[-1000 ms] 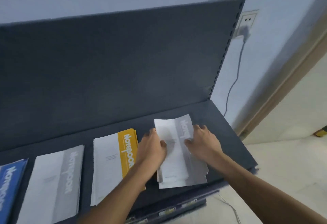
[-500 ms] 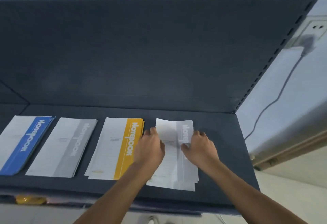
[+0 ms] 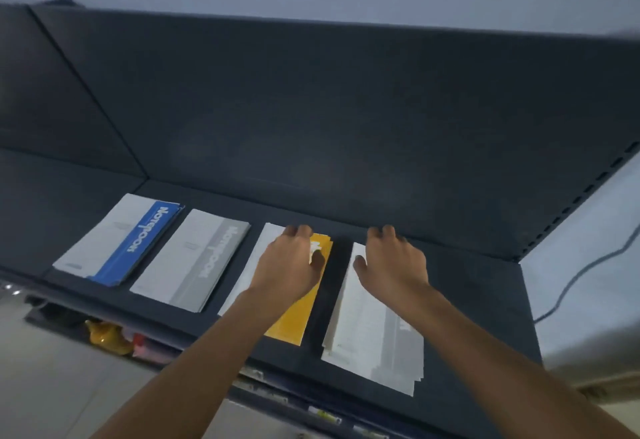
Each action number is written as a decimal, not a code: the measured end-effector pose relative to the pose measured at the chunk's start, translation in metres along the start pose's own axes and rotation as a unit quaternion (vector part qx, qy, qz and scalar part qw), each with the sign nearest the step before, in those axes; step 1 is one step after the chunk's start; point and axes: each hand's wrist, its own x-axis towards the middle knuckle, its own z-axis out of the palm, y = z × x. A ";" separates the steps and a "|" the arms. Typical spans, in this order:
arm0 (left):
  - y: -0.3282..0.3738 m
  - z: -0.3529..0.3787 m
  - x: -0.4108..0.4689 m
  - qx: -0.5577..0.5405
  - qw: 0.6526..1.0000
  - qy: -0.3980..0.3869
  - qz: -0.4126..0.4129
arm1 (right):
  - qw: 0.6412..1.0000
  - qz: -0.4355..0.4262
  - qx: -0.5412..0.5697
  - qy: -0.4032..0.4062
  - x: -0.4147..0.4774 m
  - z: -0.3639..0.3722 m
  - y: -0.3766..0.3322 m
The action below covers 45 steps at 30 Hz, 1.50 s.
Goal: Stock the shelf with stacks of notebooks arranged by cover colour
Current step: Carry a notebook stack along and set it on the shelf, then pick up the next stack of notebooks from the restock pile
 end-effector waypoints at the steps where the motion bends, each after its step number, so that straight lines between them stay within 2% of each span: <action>1: -0.011 -0.008 -0.002 -0.004 1.000 0.009 -0.010 | 1.000 -0.021 0.011 0.005 0.006 -0.002 -0.013; 6: -0.075 -0.049 -0.019 -0.009 0.997 0.041 -0.064 | 0.993 -0.116 0.001 0.021 0.026 -0.001 -0.084; 11: -0.160 -0.100 -0.034 -0.016 0.992 0.056 -0.109 | 0.983 -0.181 0.026 -0.001 0.039 0.005 -0.174; 24: -0.456 -0.239 -0.098 0.000 0.970 0.119 -0.214 | 0.956 -0.288 0.060 -0.005 0.076 0.050 -0.506; 28: -0.523 -0.265 -0.133 0.004 0.954 0.139 -0.264 | 0.940 -0.338 0.046 -0.026 0.083 0.057 -0.591; 33: -0.587 -0.294 -0.153 -0.009 0.935 0.167 -0.311 | 0.921 -0.385 0.060 -0.013 0.091 0.061 -0.677; 45: -0.759 -0.361 -0.090 0.026 0.946 0.154 -0.285 | 0.909 -0.412 0.055 -0.025 0.155 0.106 -0.862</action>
